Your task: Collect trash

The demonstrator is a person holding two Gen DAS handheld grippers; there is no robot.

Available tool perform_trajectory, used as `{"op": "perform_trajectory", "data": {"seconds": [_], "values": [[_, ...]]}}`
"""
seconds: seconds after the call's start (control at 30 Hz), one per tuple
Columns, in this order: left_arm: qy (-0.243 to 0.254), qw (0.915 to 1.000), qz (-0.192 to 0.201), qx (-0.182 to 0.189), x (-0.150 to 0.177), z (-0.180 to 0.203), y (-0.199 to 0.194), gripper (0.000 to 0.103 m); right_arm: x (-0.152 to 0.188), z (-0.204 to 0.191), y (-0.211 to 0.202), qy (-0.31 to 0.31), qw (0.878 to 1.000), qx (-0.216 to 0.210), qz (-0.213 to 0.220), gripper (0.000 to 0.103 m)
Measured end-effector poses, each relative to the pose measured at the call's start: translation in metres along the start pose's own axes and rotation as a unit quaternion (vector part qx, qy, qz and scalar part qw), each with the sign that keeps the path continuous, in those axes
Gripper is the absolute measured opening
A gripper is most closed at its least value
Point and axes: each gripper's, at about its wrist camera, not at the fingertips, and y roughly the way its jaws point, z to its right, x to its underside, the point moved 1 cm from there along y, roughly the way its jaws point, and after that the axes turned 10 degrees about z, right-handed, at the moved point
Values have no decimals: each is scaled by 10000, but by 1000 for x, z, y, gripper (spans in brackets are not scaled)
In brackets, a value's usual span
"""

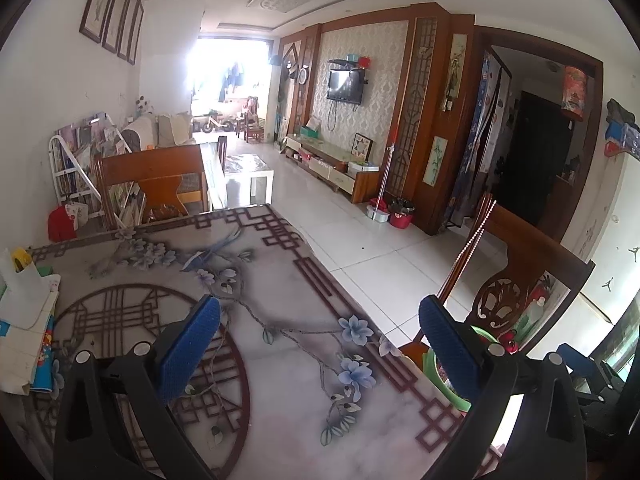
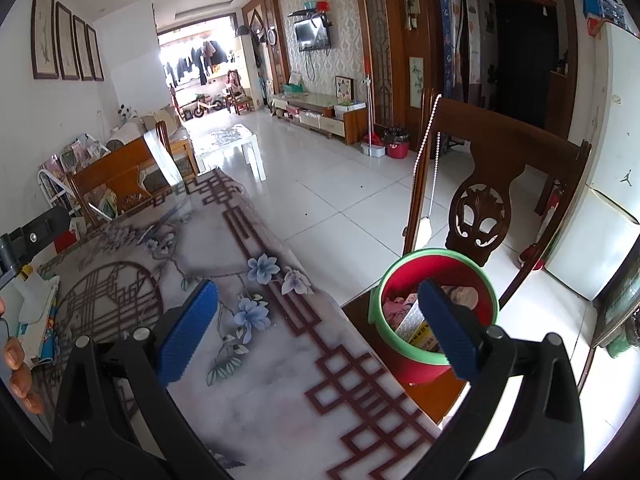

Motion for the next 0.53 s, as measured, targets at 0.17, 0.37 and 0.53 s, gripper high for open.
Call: {"op": "perform_trajectory", "data": {"seconds": [0.17, 0.37, 0.53], "values": [[-114, 9997, -222, -83, 9, -12, 10, 95, 5, -10, 14, -96, 9997, -60, -200, 99], [-388, 9969, -559, -403, 32, -46, 25, 95, 29, -49, 56, -416, 9962, -308, -700, 98], [-439, 9803, -1223, -1489, 101, -128, 39, 95, 75, -100, 114, -1001, 9850, -676, -1232, 99]]}}
